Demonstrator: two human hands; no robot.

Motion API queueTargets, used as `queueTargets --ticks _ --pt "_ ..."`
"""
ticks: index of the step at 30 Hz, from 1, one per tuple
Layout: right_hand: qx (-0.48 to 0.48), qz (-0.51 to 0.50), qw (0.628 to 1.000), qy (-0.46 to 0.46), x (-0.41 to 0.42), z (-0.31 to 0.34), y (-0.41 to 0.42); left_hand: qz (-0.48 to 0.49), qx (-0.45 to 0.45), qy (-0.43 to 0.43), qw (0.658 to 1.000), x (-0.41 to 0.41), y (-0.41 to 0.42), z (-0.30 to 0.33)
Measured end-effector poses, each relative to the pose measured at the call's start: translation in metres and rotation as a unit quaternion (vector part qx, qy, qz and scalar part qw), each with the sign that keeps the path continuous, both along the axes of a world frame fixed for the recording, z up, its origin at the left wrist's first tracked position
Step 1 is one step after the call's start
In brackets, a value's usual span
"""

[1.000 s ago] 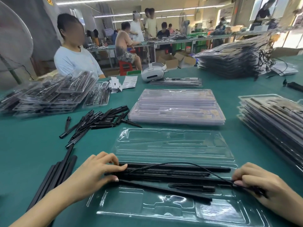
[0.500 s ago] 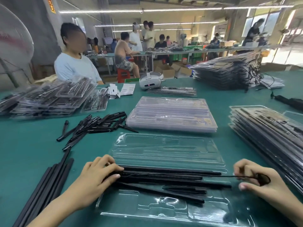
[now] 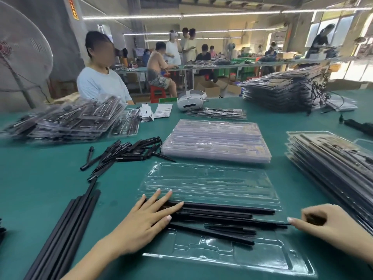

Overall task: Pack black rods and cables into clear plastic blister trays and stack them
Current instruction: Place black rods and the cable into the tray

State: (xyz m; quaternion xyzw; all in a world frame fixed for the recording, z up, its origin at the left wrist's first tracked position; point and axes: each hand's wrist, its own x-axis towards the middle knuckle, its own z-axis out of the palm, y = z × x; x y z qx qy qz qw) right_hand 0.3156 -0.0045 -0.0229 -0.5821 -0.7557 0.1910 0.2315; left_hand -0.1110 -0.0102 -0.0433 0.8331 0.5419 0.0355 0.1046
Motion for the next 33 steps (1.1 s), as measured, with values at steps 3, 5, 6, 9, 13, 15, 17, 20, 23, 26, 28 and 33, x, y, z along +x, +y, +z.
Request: queueTargets --ticks 3,5,6,9,13,15,17,20,23,26,28,33 --pt "0.049 -0.023 0.996 -0.077 0.000 -0.004 -0.004 -0.004 0.001 -0.008 1.000 -0.001 0.000 -0.001" --pt "0.030 0.014 0.999 -0.028 0.001 0.000 -0.009 0.001 -0.004 -0.028 1.000 -0.002 0.000 0.000" --pt "0.026 0.013 1.000 0.002 0.002 0.003 -0.012 0.004 -0.004 -0.031 1.000 -0.001 0.000 0.000" --pt "0.080 -0.047 0.996 0.000 0.003 0.003 -0.015 0.009 0.007 -0.012 1.000 -0.001 0.000 -0.002" --pt "0.133 -0.124 0.983 -0.040 -0.012 0.000 -0.009 0.018 -0.007 0.008 1.000 0.001 0.000 0.000" --pt "0.128 -0.127 0.983 -0.044 -0.016 0.003 -0.005 0.019 -0.011 -0.003 1.000 0.002 0.000 0.001" --pt "0.135 -0.105 0.985 0.006 -0.013 0.006 -0.007 0.015 -0.004 -0.052 0.999 0.004 -0.002 0.002" --pt "0.099 0.013 0.989 0.109 0.000 0.011 -0.017 -0.002 -0.002 -0.139 0.990 0.005 -0.004 0.004" --pt "-0.016 0.117 0.993 0.014 0.008 0.013 -0.019 -0.019 -0.026 -0.115 0.993 0.003 -0.003 0.008" --pt "-0.025 0.085 0.994 -0.062 0.008 0.003 -0.014 -0.041 -0.033 -0.069 0.996 -0.002 -0.002 0.010" --pt "0.061 -0.009 0.994 -0.093 0.006 -0.004 -0.012 -0.045 -0.022 -0.040 0.998 -0.003 -0.003 0.009" --pt "0.129 -0.110 0.984 -0.046 -0.010 -0.002 -0.010 0.016 -0.006 -0.042 0.999 0.001 -0.006 0.004"
